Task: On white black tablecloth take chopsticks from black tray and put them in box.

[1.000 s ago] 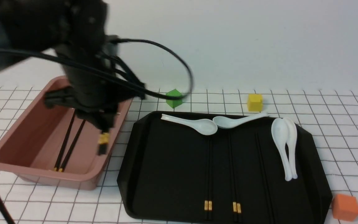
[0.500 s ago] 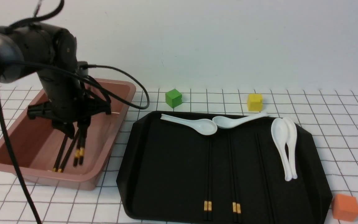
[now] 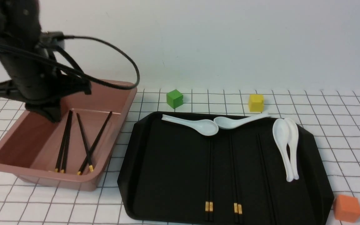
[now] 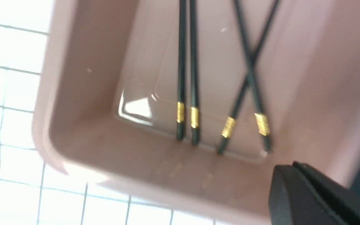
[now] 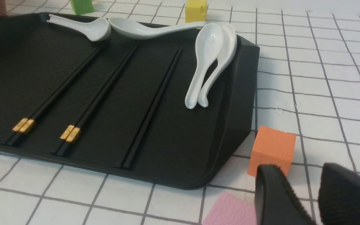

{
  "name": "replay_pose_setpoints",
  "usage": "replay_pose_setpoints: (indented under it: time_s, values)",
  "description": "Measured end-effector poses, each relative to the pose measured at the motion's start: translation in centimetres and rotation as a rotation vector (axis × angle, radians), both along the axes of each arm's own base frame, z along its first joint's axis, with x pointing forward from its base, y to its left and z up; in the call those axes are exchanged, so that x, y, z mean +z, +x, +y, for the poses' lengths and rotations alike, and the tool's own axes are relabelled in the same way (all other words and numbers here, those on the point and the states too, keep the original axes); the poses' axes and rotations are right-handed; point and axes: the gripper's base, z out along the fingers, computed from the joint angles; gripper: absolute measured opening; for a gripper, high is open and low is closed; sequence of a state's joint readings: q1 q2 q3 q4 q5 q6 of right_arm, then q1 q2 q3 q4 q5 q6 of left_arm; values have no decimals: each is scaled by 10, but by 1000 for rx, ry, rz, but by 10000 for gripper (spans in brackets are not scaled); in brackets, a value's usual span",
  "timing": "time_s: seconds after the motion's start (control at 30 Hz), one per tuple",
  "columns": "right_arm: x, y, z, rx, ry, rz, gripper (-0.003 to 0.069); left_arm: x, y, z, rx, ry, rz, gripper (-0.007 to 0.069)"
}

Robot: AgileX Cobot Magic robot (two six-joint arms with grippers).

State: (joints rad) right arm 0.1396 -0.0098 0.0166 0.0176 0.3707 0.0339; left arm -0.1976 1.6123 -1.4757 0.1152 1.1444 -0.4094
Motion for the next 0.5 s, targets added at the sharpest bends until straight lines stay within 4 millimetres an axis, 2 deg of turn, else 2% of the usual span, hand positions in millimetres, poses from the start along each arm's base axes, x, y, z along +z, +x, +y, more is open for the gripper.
replay_pose_setpoints:
  time_s: [0.07,0.1,0.13,0.2,0.3,0.37,0.43,0.5]
  values:
    - [0,0,0,0,0,0,240,14,-38,6,-7,-39,-92,-13]
    - [0,0,0,0,0,0,240,15,-41,6,-8,-43,-100,-13]
    - [0,0,0,0,0,0,240,15,-69,10,-14,-68,-164,-13]
    - [0,0,0,0,0,0,240,9,-100,15,-21,-102,-253,-13]
    - [0,0,0,0,0,0,240,-11,-152,22,-26,-169,-394,-13]
    - [0,0,0,0,0,0,240,-22,-172,25,-21,-204,-437,-13]
    - [0,0,0,0,0,0,240,-44,-211,30,-10,-280,-546,-13]
    - [0,0,0,0,0,0,240,-57,-237,33,-4,-336,-639,-13]
